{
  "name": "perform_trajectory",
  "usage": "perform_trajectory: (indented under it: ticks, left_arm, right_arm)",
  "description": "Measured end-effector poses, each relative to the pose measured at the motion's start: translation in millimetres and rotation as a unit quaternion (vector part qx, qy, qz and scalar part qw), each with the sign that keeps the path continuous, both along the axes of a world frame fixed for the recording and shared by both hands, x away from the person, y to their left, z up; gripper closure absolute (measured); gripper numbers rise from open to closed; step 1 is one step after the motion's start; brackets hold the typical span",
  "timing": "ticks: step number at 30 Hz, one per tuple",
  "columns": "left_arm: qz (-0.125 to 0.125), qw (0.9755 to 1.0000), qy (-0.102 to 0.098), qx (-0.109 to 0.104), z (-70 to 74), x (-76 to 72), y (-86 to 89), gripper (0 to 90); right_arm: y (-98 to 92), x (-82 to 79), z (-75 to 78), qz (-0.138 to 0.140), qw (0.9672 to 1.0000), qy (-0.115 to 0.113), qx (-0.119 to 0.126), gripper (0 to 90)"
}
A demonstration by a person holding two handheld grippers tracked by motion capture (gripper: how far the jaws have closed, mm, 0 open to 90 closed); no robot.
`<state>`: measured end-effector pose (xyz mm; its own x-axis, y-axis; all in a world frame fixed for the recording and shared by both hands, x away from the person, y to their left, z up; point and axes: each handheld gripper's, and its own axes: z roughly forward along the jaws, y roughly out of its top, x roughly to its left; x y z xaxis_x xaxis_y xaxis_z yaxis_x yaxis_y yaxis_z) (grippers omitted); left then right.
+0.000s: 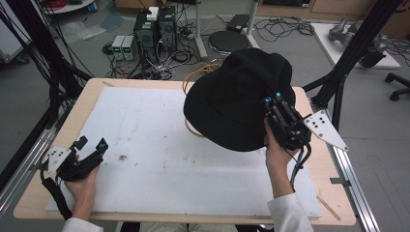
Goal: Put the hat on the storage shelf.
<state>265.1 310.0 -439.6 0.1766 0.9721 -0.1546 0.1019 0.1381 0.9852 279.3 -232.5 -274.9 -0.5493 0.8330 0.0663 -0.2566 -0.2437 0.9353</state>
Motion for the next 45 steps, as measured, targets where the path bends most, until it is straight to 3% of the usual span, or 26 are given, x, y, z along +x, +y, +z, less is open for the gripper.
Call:
perform_trajectory:
  ticks: [9, 16, 28, 38, 45]
  left_arm:
    - [-0.001, 1.0, -0.002, -0.005, 0.1, -0.5, 1.0, 27.4]
    - [-0.004, 1.0, -0.002, -0.006, -0.5, 0.4, 1.1, 27.4]
    - [-0.007, 1.0, -0.001, -0.003, -1.6, 5.3, 2.2, 27.4]
    - [-0.01, 0.9999, 0.0, -0.003, -1.8, 6.0, 1.8, 27.4]
    - [-0.014, 0.9999, -0.001, -0.005, -2.0, 7.1, 0.5, 27.4]
  right_arm:
    - [19.2, 16.0, 12.9, 0.001, 1.0, -0.007, 0.005, 85.7]
    - [34.5, 37.9, 22.7, -0.005, 0.9999, -0.009, -0.009, 85.8]
    - [67.6, 68.7, 33.8, -0.011, 0.9994, 0.011, -0.031, 85.9]
    - [81.6, 99.8, 41.2, -0.046, 0.9972, 0.03, -0.05, 85.9]
    - [91.3, 116.4, 41.6, -0.052, 0.9965, 0.038, -0.052, 85.9]
